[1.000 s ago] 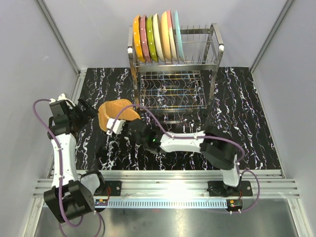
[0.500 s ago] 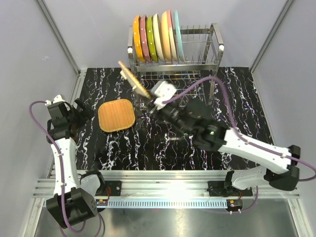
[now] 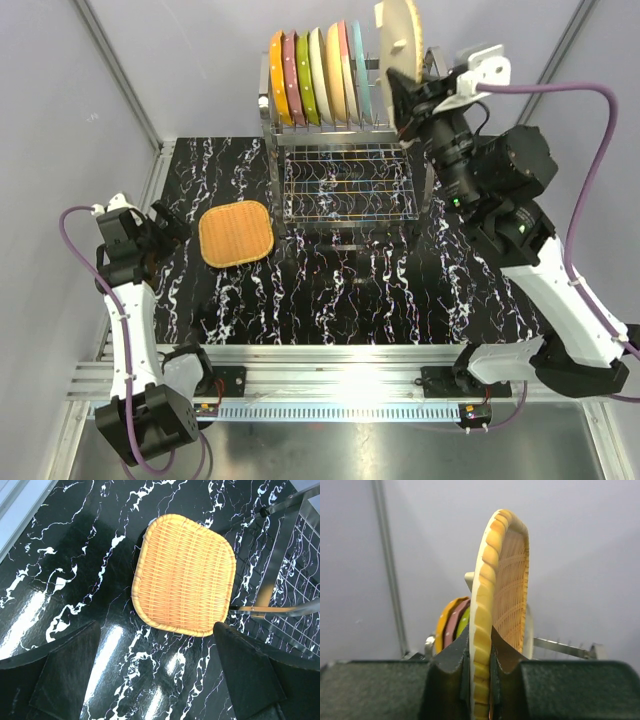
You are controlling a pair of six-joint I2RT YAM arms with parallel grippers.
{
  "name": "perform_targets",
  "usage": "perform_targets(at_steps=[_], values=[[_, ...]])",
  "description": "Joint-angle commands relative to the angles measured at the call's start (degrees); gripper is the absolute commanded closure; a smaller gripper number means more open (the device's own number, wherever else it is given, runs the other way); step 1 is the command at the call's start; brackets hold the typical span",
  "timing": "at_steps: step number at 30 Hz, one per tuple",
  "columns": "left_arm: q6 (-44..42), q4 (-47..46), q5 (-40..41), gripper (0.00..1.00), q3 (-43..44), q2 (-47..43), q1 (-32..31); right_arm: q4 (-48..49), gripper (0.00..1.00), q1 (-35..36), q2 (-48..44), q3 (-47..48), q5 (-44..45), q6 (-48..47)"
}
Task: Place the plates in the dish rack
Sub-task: Insert the plate into the dish rack
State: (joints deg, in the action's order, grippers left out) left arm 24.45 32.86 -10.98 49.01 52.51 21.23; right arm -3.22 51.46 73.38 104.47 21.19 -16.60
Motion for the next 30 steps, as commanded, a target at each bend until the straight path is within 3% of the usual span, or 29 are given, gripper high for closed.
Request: perform_targets(at_steps=[1, 8, 15, 30], values=[[-0.3, -3.4, -1.5, 0.01, -0.7, -0.3, -0.1, 1.4, 1.0, -4.7, 1.9, 6.1, 1.9, 1.8], [-0.4, -4.0, -2.9, 0.01, -0.9, 1.4, -1.2, -6.3, 1.0, -20.4, 9.1, 14.6, -9.4, 12.7], [-0.4, -4.3, -3.5, 0.01, -1.0, 2.0, -1.9, -9.8, 1.0, -28.5, 16.5, 20.9, -20.4, 20.2], [-0.5, -4.3, -3.2, 0.01, -1.1, 2.1, -3.0, -7.6, 1.0, -31.3, 28.0, 26.0, -23.7, 19.5]])
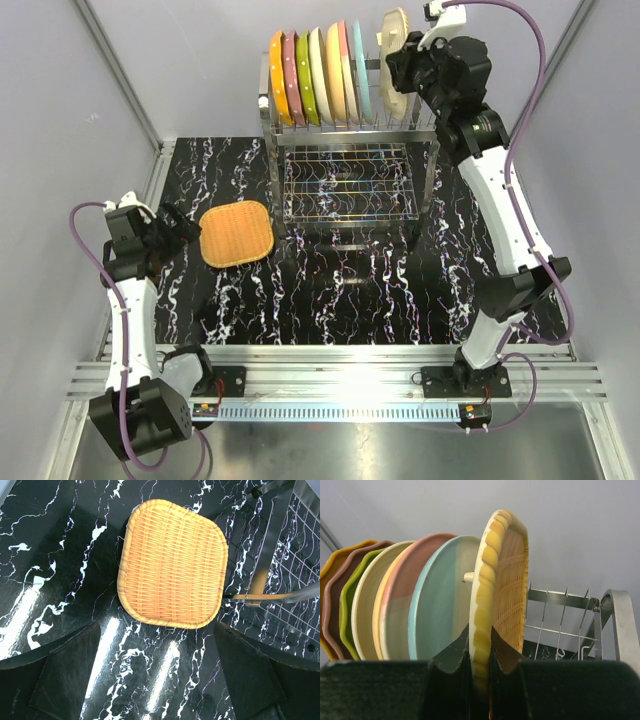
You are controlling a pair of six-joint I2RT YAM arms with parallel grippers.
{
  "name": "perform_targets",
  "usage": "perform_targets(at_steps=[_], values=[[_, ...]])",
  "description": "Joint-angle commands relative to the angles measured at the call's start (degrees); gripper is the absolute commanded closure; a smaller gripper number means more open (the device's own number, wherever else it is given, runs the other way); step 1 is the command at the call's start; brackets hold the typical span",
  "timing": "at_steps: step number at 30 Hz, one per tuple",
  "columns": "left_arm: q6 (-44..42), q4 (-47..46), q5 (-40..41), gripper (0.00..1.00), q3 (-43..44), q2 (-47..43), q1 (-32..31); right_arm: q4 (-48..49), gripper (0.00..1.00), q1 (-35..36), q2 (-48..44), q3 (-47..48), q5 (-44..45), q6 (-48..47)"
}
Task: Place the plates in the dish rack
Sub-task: Insert the plate into the dish rack
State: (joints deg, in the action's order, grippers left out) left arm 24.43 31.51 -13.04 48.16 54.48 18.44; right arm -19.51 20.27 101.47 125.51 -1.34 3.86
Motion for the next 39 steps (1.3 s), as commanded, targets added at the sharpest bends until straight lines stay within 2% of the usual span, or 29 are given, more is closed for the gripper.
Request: perform_targets(at_steps=[1, 6, 12, 19, 34, 37, 39], values=[[-0.5, -2.9, -1.3, 0.01, -0.3, 0.2, -0.2, 8.7, 1.0, -0.1, 0.3, 5.7, -0.5, -1.0], [-0.3, -3.2, -2.0, 0.01, -0.3, 0.5, -0.3, 7.5, 1.0, -0.1, 3.3, 11.1, -0.2, -0.8], [-0.3, -3.2, -2.3, 0.01, -0.3, 0.7, -0.3, 6.9, 1.0, -0.1, 5.0, 12.9, 0.4, 0.3], [-0.3, -3.4, -2.3, 0.01, -0.3, 0.8, -0.3, 10.4, 1.0, -0.2, 2.6, 3.5, 0.3, 2.9], [-0.3, -3.2, -2.5, 0.01, -0.4, 0.5, -0.9, 8.7, 1.0, 0.1, 3.9, 2.1, 0.4, 3.0], [-0.3, -3.3, -2.6, 0.01, -0.4, 0.6, -0.9, 8.3, 0.86, 0.2, 3.9, 1.6, 0.1, 3.0], [-0.3, -3.3, -2.7, 0.01, -0.4, 0.9, -0.9, 8.3, 0.85, 0.4, 3.8, 0.9, 0.0, 2.8]])
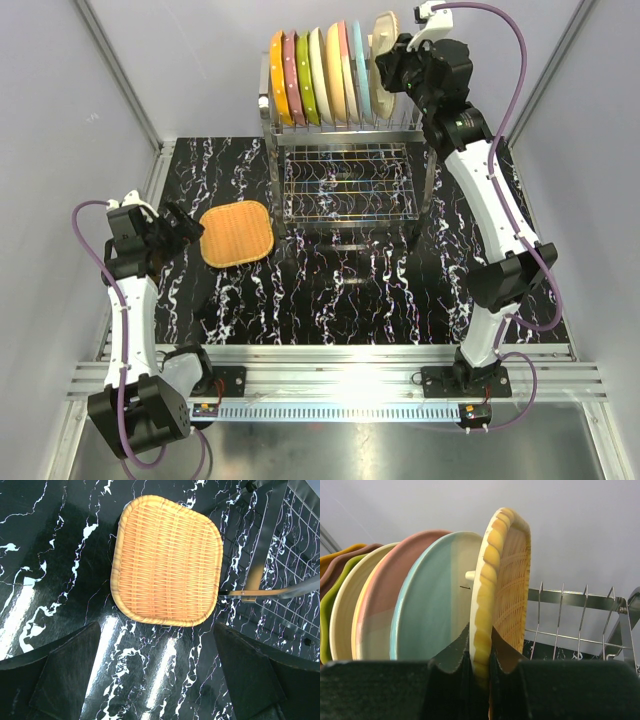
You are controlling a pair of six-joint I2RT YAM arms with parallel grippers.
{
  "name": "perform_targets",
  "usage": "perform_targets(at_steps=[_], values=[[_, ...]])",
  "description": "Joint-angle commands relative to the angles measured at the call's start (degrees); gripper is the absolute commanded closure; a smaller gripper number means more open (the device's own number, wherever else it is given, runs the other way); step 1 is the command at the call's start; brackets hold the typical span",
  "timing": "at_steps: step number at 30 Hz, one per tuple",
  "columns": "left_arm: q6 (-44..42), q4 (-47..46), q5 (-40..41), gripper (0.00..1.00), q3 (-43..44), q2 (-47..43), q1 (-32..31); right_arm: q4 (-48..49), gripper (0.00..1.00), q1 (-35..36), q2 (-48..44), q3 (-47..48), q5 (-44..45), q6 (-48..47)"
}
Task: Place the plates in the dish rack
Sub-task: Insert the plate into the dish rack, then grab a plate with the left arm
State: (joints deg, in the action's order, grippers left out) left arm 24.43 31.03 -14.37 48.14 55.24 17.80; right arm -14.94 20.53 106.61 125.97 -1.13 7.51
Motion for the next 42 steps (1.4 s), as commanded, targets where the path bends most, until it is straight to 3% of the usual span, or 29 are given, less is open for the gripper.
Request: perform_targets(at_steps=[1, 2, 7, 14, 23, 37, 42], values=[[-0.3, -2.8, -1.4, 0.01, -0.4, 0.1, -0.2, 3.9, 0.83, 0.1, -1.2, 0.2, -0.1, -0.8], [-0.3, -2.8, -1.4, 0.01, -0.4, 0.1, -0.3, 3.8, 0.77, 0.1, -1.3, 0.0, -0.2, -0.8], [-0.3, -2.8, -1.4, 0.01, -0.4, 0.1, -0.3, 3.8, 0.68, 0.2, -1.6, -0.4, -0.6, -0.6], [-0.3, -2.8, -1.5, 0.01, -0.3, 0.3, -0.5, 3.8, 0.66, 0.3, -1.9, -0.2, -1.4, -0.1], [-0.4, -2.7, -1.6, 0.01, -0.4, 0.3, -0.6, 3.8, 0.49, 0.4, -5.0, -0.6, -1.7, 0.3], [-0.5, -2.1, -0.7, 0.01, -0.5, 0.8, -1.3, 5.0, 0.46, 0.4, -13.7, -4.9, -2.6, 1.5], [-0.3, -1.1, 0.2, 0.01, -0.2, 2.5, -1.2, 7.0, 0.45, 0.5, -20.5, -12.6, -3.1, 1.5]])
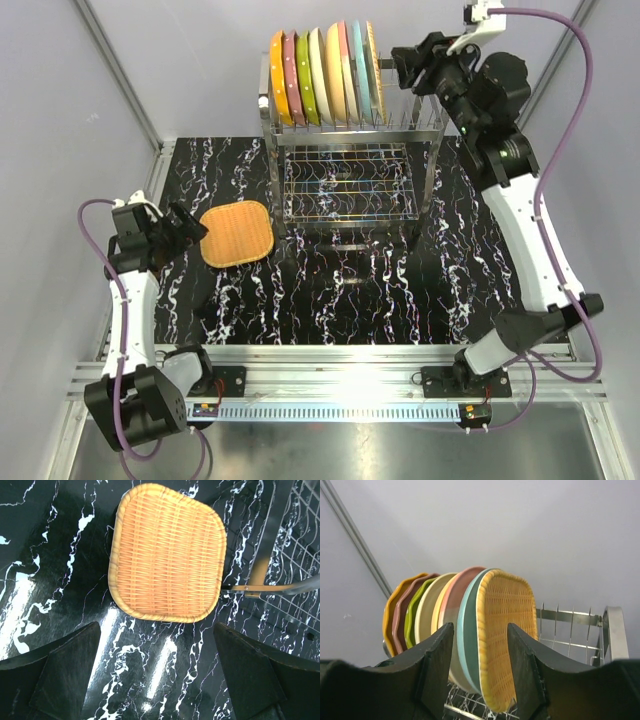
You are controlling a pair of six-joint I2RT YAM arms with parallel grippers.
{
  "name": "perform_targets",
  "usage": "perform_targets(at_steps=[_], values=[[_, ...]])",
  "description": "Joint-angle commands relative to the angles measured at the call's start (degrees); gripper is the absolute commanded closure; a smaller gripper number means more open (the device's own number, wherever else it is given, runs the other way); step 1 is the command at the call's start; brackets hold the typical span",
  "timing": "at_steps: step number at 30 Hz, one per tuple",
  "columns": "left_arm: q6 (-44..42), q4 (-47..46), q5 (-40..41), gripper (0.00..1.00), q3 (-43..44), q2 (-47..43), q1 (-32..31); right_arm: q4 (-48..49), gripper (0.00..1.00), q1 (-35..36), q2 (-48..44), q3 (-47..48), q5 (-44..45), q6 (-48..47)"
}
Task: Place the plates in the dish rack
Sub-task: Grab a plate with the left arm
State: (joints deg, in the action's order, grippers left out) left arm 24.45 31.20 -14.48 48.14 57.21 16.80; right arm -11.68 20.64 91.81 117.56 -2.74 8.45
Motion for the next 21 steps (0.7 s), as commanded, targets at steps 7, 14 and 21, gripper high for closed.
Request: perform_targets(at_steps=[7, 14, 21], values=[[-0.5, 0.8, 2.0, 0.01, 0.9, 6.5, -0.3, 8.2, 0.45, 0.3, -18.5, -22.1, -6.9, 1.2], [-0.2, -0.3, -0.7, 0.01, 0.2, 12.9, -0.3, 10.7, 0.45, 0.8, -30.4, -41.1, -13.2, 6.4], [0.4, -1.0, -2.3, 0.02, 0.3, 19.0, -0.2, 18.5, 0.45, 1.8, -38.8, -61.0, -15.9, 9.9]])
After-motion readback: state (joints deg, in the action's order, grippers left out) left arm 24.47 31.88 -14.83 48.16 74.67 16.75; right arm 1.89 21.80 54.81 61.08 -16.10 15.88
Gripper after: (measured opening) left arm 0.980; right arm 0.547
